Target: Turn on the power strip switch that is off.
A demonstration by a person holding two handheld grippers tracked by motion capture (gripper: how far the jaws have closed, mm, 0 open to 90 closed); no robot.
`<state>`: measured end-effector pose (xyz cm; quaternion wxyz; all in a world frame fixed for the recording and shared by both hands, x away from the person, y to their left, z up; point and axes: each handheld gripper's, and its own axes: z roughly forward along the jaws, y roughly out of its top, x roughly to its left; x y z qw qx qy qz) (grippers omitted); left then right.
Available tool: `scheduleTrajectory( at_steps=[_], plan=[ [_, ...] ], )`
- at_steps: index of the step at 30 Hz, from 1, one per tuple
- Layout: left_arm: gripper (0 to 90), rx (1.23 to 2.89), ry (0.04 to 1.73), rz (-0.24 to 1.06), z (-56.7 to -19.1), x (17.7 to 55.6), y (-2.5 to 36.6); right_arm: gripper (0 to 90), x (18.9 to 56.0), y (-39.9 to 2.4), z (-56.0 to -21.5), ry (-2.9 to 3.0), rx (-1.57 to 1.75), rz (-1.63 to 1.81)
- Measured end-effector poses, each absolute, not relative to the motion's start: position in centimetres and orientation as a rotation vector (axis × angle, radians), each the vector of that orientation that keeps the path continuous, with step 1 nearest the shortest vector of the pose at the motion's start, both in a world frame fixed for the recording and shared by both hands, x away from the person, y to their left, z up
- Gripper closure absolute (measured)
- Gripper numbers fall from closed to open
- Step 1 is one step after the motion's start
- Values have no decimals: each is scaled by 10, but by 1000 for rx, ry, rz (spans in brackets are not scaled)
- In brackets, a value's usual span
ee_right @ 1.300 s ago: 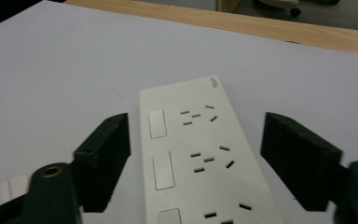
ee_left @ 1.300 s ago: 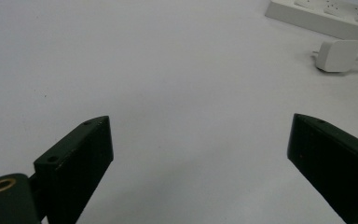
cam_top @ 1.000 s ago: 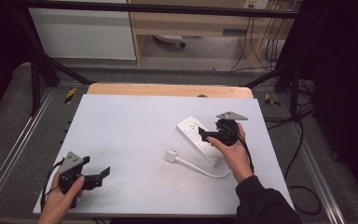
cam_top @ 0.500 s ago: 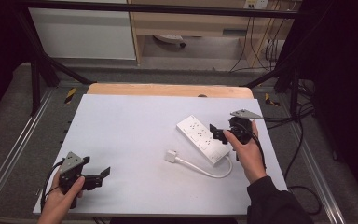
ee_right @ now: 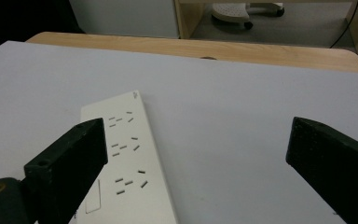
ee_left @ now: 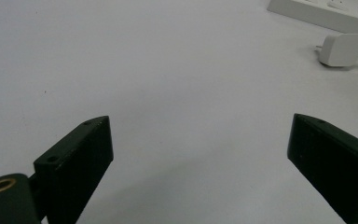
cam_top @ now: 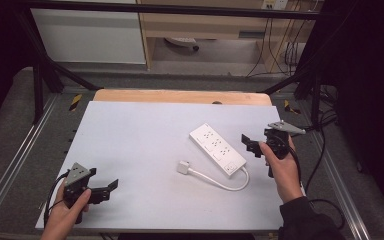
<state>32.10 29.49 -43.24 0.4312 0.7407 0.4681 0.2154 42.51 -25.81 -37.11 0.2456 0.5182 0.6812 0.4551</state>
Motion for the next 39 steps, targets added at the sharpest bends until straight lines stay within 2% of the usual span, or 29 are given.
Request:
scheduleTrajectory(
  at_steps=[12,20,23,39],
  plan=[
    [68,1843,1178,536,-433,322,295,53,396,-291,-377,1825,1432,1262],
    [67,1837,1189,537,-433,322,297,49,375,-303,-392,1826,1429,1245],
    [68,1843,1188,535,-433,321,297,76,368,-307,-398,1840,1421,1239],
    [67,1839,1180,535,-433,321,297,52,342,-319,-431,1853,1427,1271]
  ],
)
